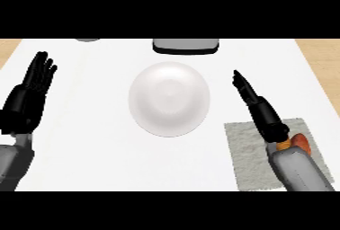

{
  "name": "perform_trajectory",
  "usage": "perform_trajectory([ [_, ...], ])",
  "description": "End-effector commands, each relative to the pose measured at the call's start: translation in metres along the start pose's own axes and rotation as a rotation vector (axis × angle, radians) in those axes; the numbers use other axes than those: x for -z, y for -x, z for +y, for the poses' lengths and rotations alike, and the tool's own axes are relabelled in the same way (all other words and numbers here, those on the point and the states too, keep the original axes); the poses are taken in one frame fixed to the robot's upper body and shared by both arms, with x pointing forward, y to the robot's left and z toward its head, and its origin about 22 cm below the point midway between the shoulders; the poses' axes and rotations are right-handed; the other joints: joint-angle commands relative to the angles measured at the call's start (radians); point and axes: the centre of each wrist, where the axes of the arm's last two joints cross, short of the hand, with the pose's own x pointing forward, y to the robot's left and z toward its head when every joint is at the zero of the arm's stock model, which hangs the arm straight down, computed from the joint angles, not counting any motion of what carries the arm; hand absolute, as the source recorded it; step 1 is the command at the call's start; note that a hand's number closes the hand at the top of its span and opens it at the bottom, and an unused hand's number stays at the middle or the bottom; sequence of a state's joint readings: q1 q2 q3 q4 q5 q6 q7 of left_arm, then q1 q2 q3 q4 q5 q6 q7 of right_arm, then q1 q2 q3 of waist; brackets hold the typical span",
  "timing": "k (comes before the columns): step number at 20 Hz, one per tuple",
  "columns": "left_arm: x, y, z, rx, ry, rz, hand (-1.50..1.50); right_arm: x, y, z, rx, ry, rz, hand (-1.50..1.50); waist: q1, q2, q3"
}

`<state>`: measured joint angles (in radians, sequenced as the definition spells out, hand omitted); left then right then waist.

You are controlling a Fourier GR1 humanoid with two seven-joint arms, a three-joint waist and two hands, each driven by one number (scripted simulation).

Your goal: Pick the croissant from the placemat and place it in the plate

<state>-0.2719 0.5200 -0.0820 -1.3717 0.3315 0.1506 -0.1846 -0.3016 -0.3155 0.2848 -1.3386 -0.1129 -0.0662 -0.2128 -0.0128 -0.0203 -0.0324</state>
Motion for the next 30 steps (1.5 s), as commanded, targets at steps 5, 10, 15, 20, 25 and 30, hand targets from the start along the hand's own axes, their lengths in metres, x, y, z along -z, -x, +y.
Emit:
perform_trajectory([
  [5,-0.045,0.044,-0.003,0.015,0.024,0.177,0.0,0.014,-0.008,-0.045,0.439,0.114,0.162,1.5,0.028,0.023,0.033],
  [10,-0.067,0.068,-0.02,-0.023,0.056,0.283,0.0,-0.021,0.026,-0.065,0.181,0.56,0.225,-1.5,-0.002,0.023,0.034],
  [15,-0.073,0.065,-0.01,-0.012,0.063,0.28,0.0,-0.077,0.031,-0.031,0.15,0.522,0.096,-1.5,0.003,0.016,0.033],
  [20,-0.07,0.061,-0.027,-0.02,0.076,0.285,0.0,-0.088,0.007,-0.043,0.011,0.601,0.143,-1.5,0.007,0.018,0.032],
  [25,-0.067,0.065,-0.038,-0.006,0.052,0.286,0.0,-0.111,-0.008,-0.086,-0.163,0.575,0.262,-1.5,0.006,0.018,0.032],
  [30,-0.07,0.066,-0.04,-0.011,0.068,0.279,0.0,-0.125,-0.023,-0.106,-0.313,0.374,0.471,-1.5,0.006,0.019,0.031],
])
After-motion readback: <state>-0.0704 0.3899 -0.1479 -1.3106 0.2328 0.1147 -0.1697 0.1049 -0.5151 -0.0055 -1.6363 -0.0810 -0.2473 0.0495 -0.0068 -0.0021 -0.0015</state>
